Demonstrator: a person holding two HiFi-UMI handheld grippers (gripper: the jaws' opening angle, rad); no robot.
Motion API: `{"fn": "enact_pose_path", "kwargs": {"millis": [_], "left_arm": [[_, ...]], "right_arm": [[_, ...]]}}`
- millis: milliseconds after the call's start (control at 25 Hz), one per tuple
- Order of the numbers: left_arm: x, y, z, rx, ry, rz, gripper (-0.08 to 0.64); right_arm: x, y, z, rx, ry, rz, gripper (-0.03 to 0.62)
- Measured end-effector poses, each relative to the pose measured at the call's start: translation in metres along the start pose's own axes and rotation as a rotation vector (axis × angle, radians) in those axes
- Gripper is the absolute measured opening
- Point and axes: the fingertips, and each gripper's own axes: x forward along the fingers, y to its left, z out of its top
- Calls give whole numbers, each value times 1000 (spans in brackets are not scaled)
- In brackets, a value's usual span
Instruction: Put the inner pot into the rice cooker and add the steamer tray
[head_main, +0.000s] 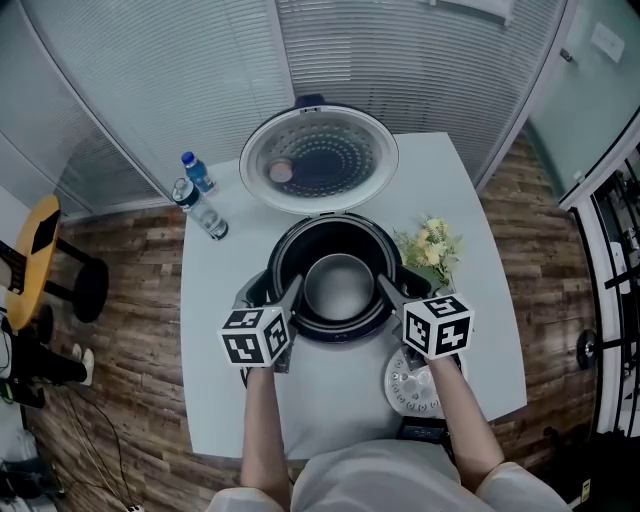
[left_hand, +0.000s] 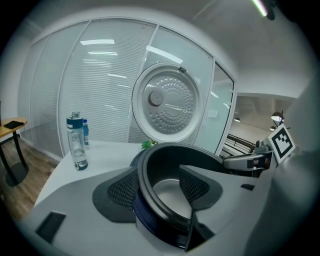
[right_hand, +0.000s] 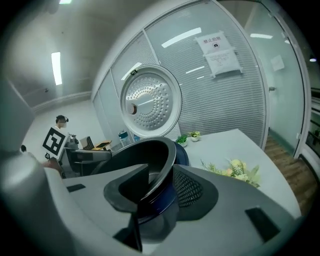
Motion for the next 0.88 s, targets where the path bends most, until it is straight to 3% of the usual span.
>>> {"fn": "enact_pose_path", "kwargs": {"millis": [880], "left_arm": [[-30,-19,-1,-10,-46,-28,249]], "right_arm": [[-42,-1,-3,30,-70,-35,150]]}}
